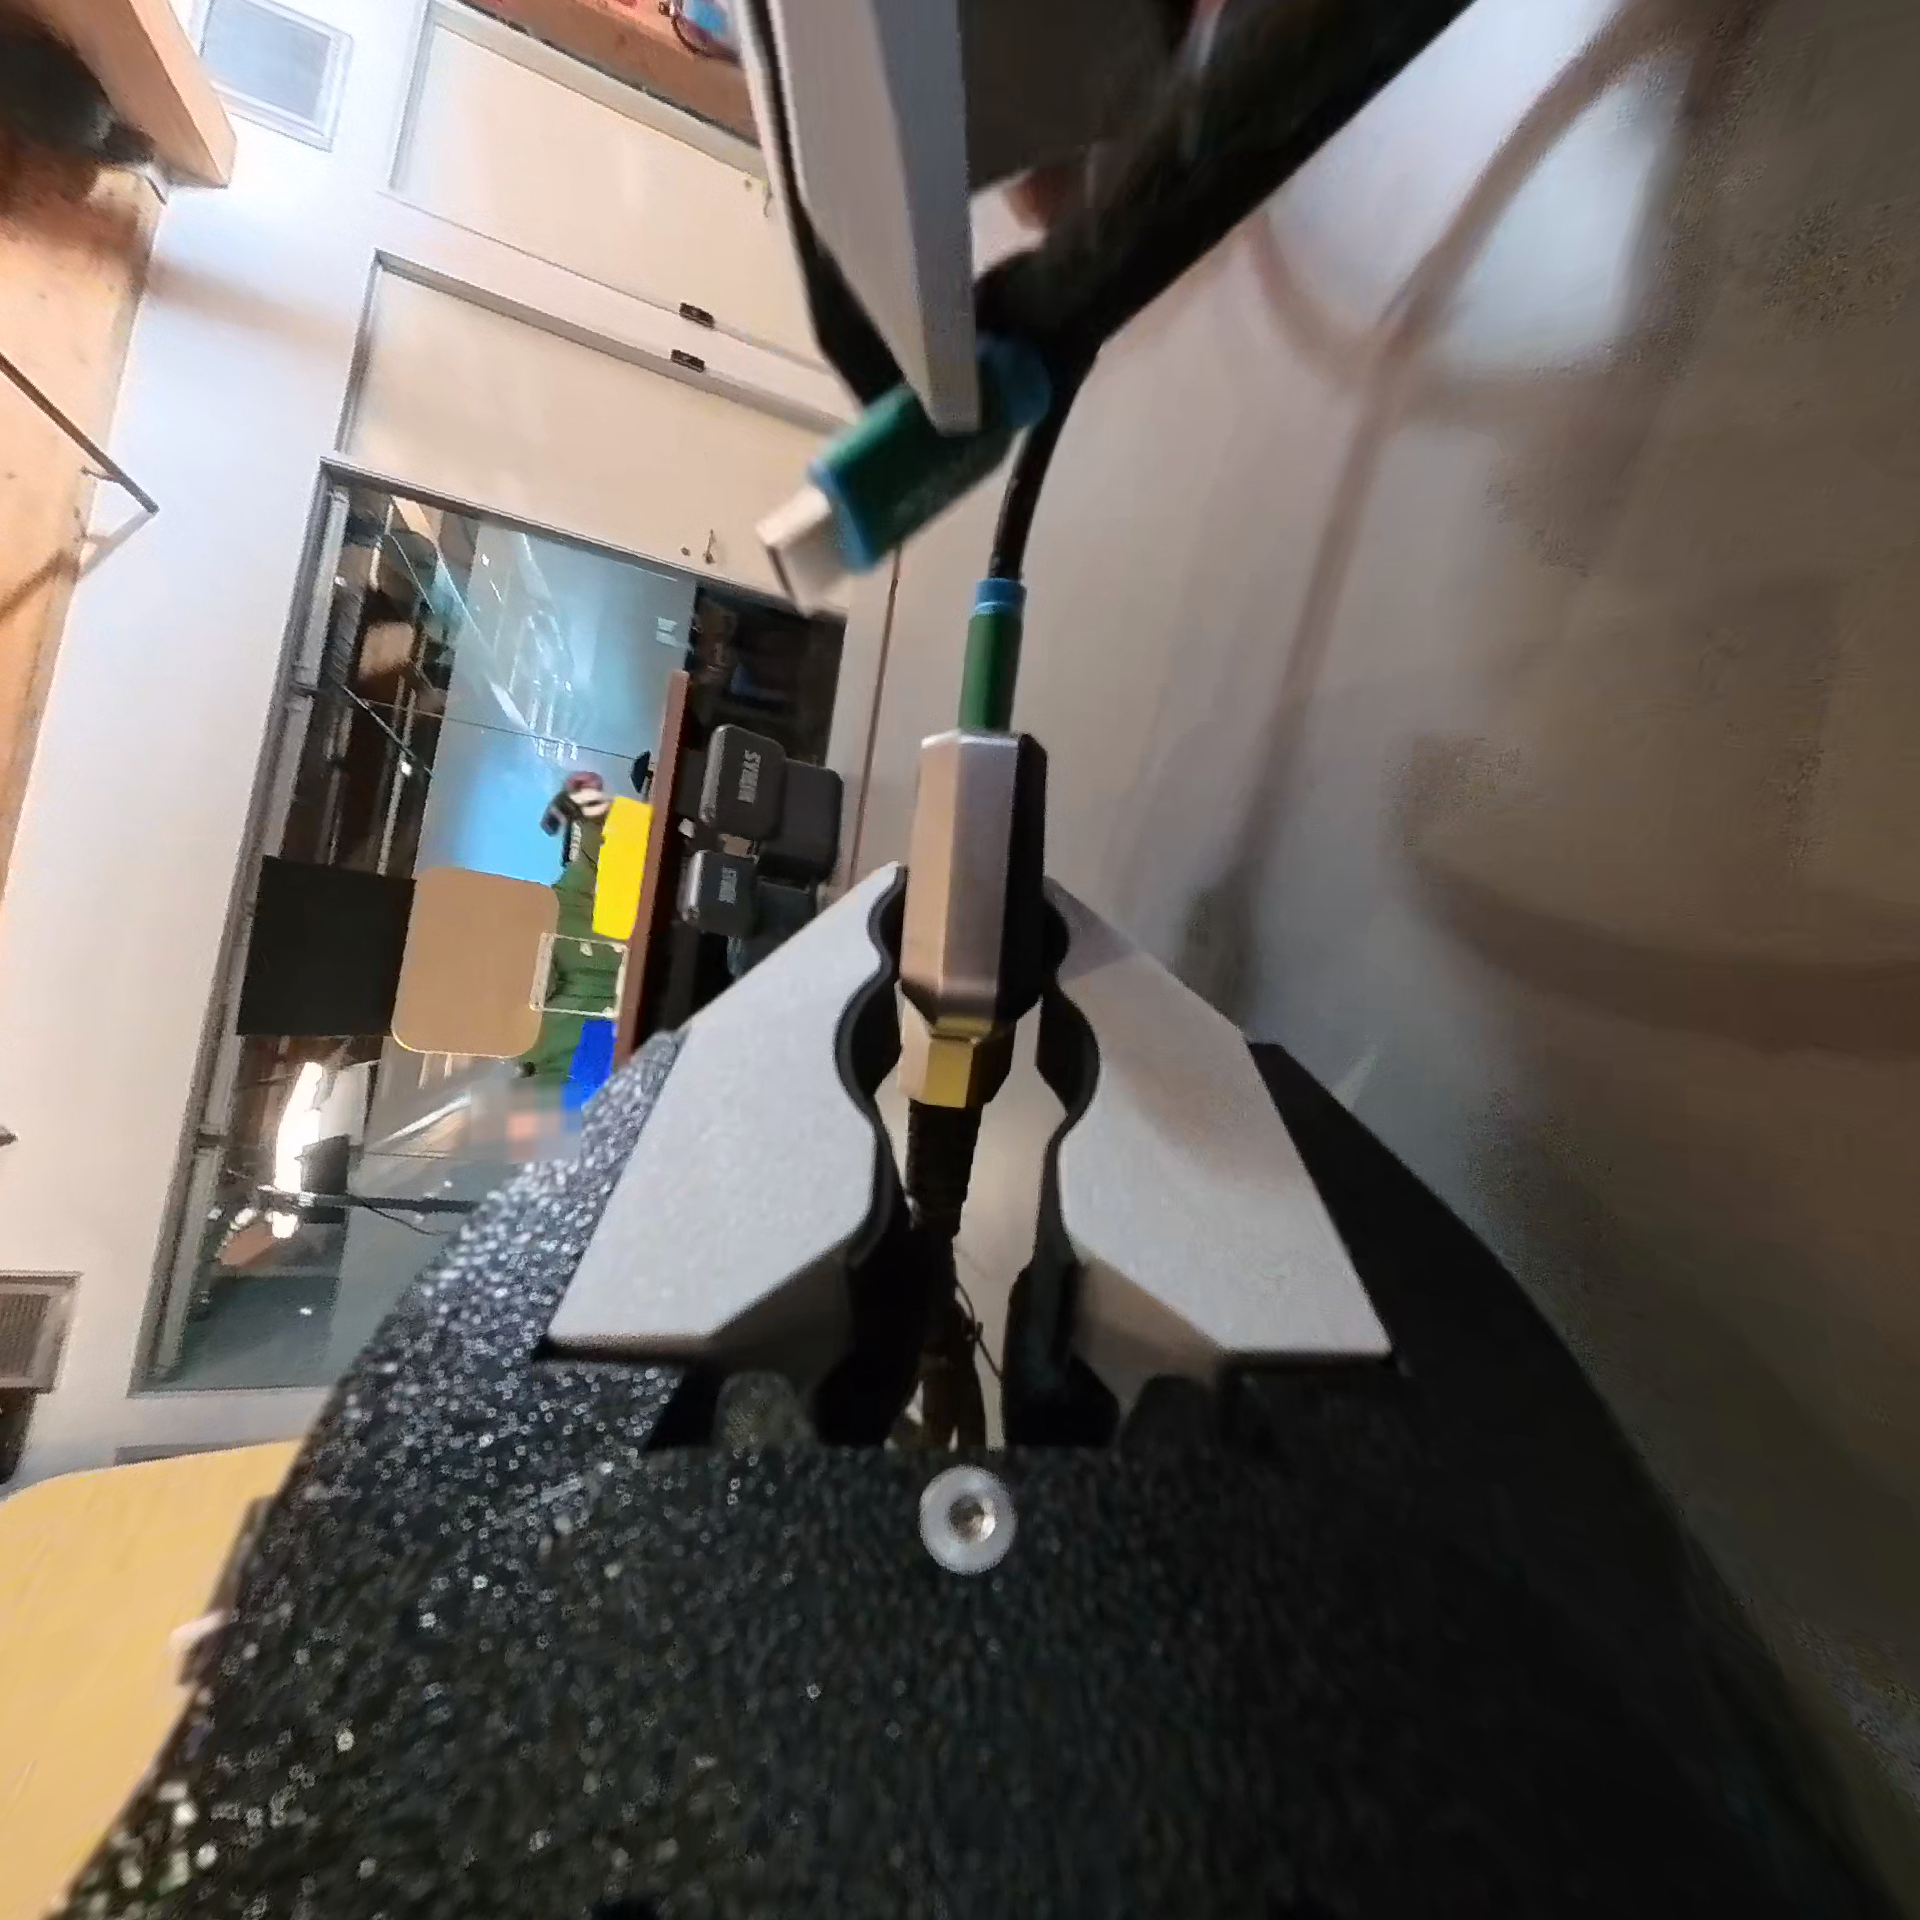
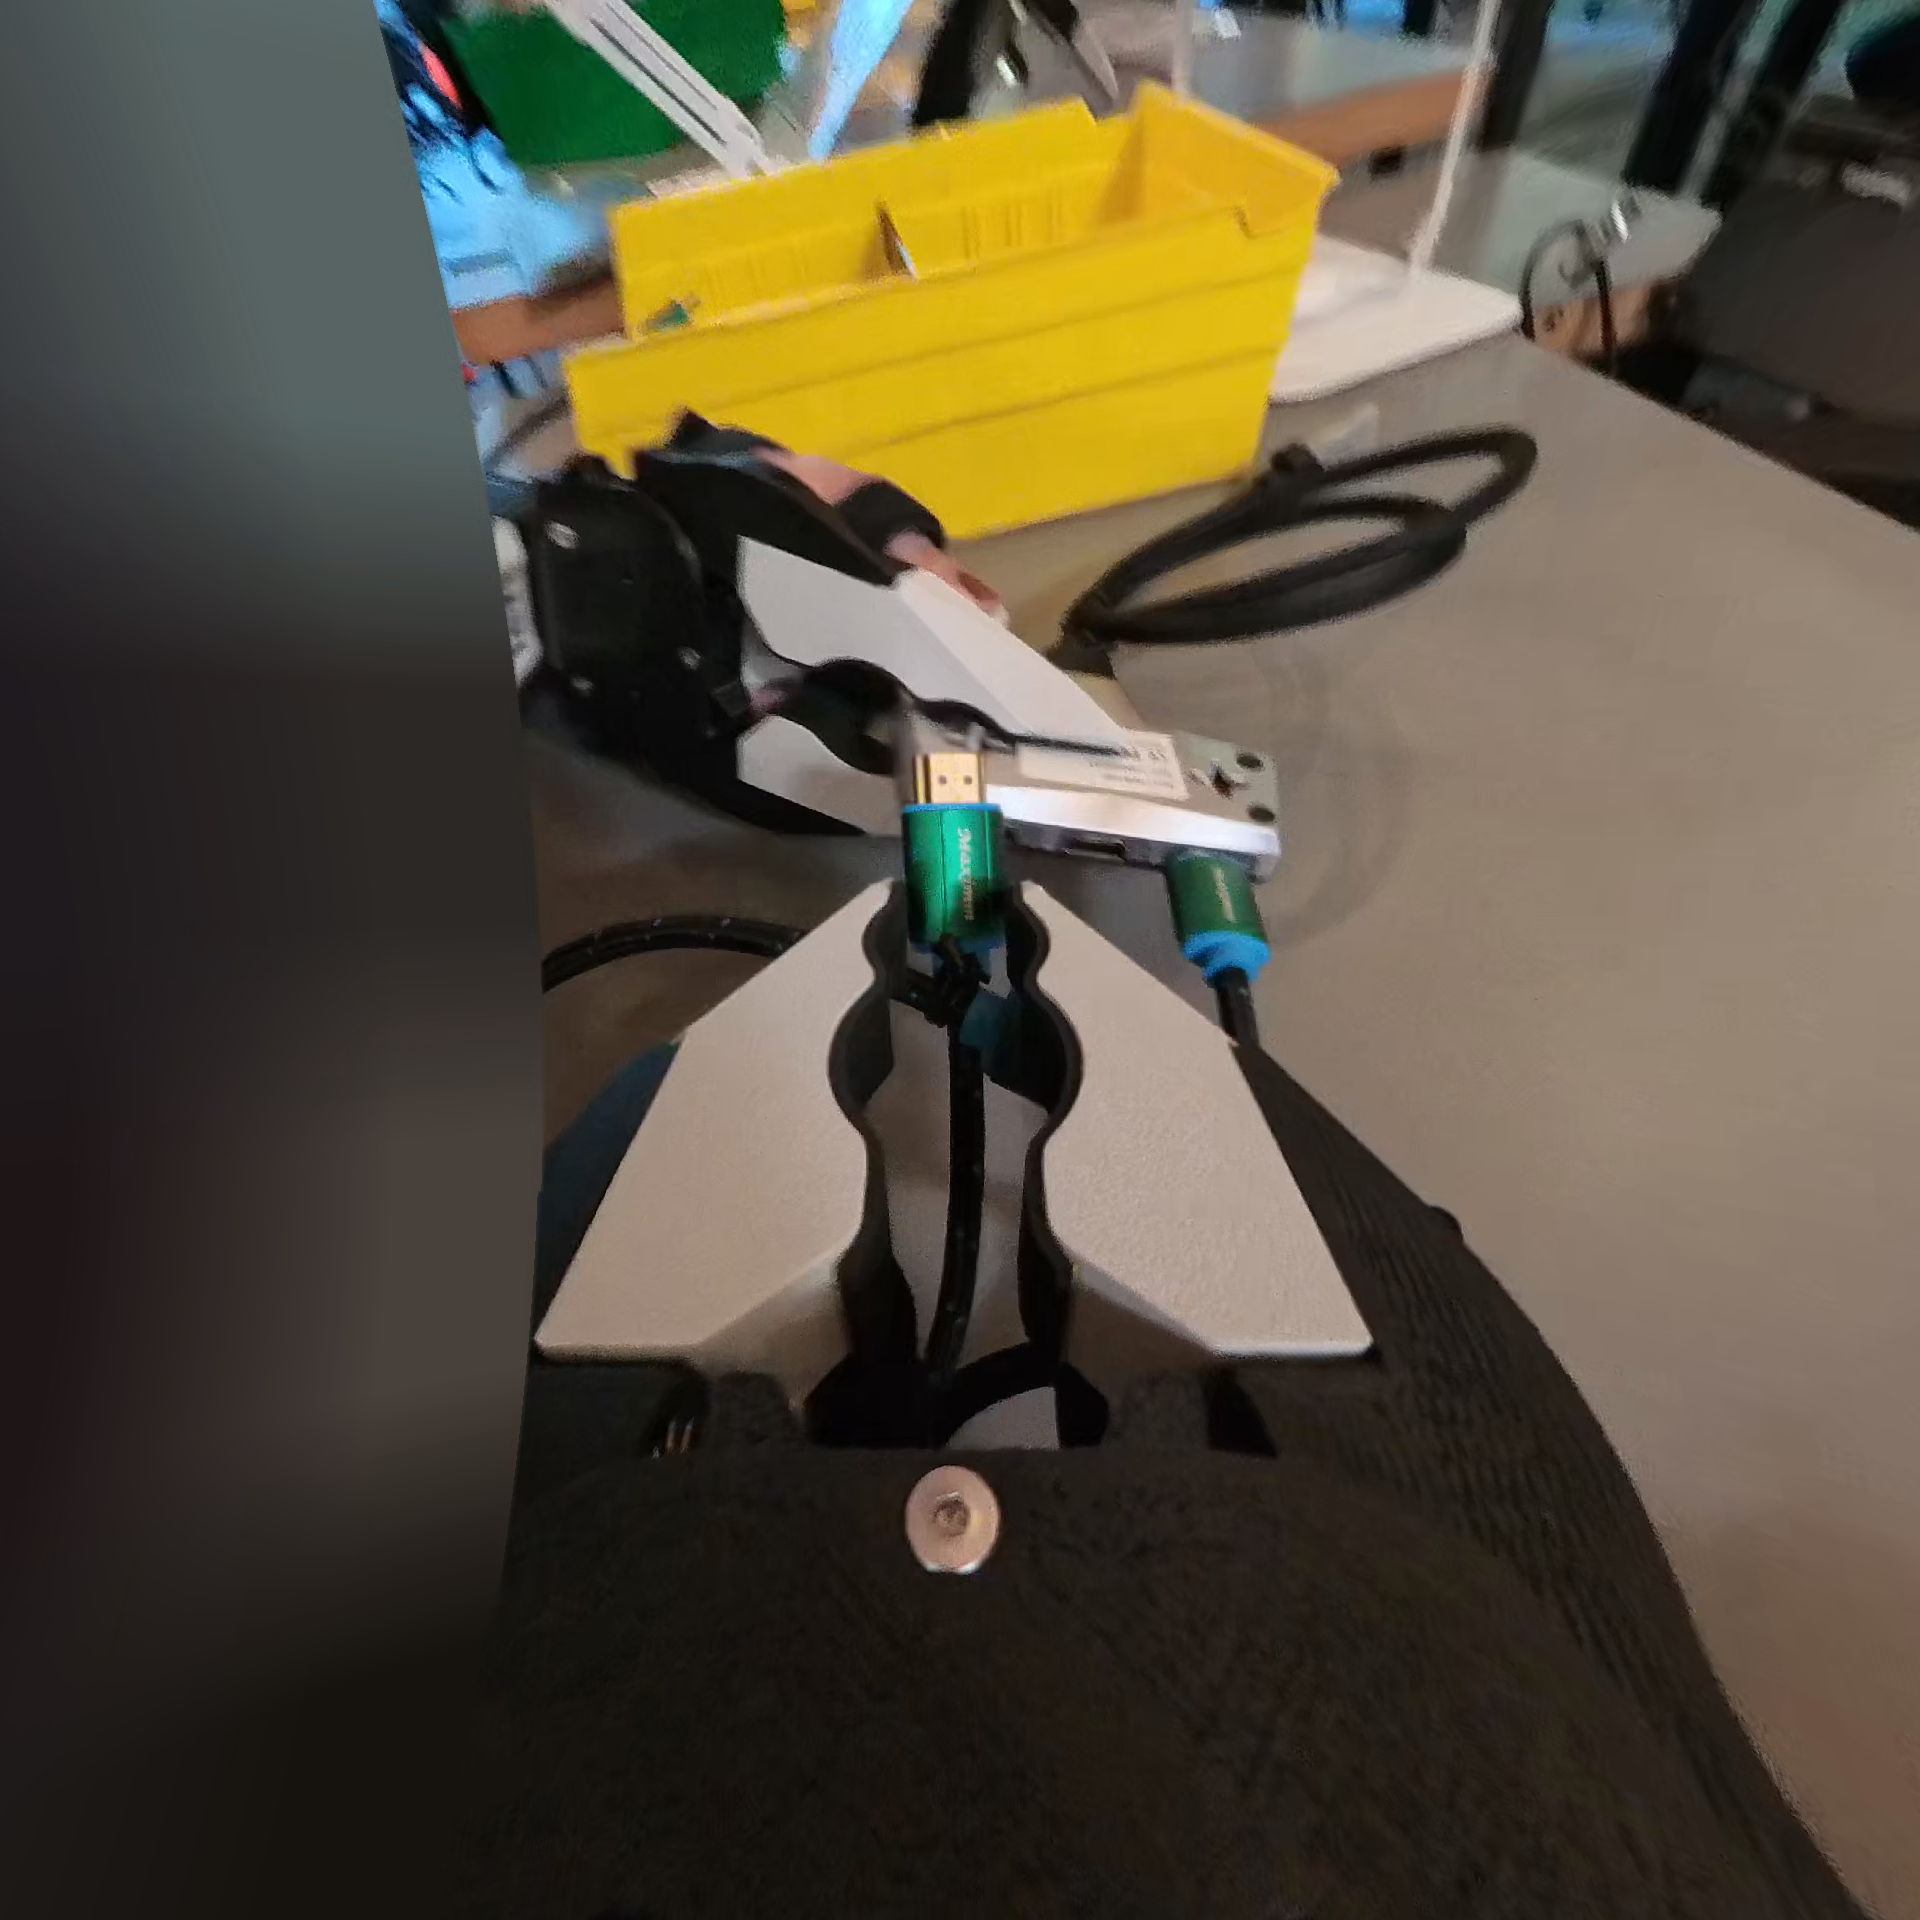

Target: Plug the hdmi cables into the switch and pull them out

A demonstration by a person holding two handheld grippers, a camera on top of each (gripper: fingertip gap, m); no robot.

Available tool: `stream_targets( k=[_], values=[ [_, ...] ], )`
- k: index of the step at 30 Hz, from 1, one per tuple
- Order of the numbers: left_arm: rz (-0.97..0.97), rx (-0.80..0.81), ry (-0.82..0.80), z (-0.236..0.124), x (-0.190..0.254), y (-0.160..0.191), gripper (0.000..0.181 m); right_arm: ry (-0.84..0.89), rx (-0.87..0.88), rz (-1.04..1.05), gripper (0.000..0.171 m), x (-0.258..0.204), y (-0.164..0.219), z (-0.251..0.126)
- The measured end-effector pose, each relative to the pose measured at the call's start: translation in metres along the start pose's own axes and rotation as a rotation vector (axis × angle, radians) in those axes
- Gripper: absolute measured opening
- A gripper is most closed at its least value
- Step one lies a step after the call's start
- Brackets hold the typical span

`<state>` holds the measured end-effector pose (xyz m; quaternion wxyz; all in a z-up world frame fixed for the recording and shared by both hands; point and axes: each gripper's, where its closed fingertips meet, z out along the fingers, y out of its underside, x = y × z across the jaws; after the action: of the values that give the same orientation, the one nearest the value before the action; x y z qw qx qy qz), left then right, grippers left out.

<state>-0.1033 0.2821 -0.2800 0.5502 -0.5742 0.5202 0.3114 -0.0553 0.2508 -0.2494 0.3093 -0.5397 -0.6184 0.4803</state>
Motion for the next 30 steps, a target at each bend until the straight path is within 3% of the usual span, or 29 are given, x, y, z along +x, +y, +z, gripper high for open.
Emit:
stream_targets(
  k=[1, 7, 30],
  values=[
    [0.027, 0.003, -0.006, 0.0, 0.001, -0.002, 0.019, 0.037, -0.052, 0.017, 0.016, 0.005, 0.006, 0.002],
    [0.139, 0.004, -0.028, -0.001, 0.003, -0.007, 0.02, 0.109, -0.289, 0.036, 0.017, 0.005, 0.038, 0.013],
    [0.377, -0.123, 0.007, 0.002, 0.02, -0.002, 0.019, 0.244, -0.471, -0.079, 0.016, 0.005, 0.052, 0.015]
  ],
)
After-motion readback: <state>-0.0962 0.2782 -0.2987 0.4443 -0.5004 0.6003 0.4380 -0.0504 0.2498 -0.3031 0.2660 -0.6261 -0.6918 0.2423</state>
